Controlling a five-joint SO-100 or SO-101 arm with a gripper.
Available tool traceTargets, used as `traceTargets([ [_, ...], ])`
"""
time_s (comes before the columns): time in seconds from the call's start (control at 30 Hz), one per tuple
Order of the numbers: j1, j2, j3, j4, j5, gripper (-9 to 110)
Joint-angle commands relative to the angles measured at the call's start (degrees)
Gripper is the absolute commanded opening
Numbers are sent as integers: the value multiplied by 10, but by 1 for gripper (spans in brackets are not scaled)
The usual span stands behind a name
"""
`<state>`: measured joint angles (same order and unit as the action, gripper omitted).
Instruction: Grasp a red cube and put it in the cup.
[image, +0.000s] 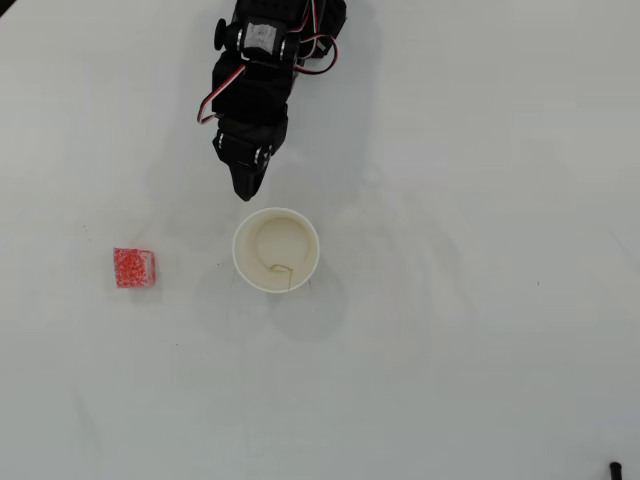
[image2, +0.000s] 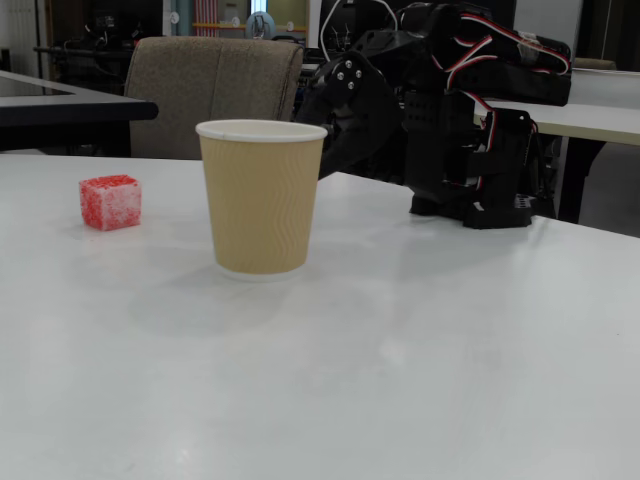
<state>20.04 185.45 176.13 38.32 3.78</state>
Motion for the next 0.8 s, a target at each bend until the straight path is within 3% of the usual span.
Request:
traceTargets([
  [0.0,42,7,41,-11,4,0],
  [0.37,140,8,42,-31,-37,0],
  [0.57,149,4,42,-146,-324,0],
  [0.7,125,-15,42,-169,-592,0],
  [0.77,120,-37,42,-194,-654,0],
])
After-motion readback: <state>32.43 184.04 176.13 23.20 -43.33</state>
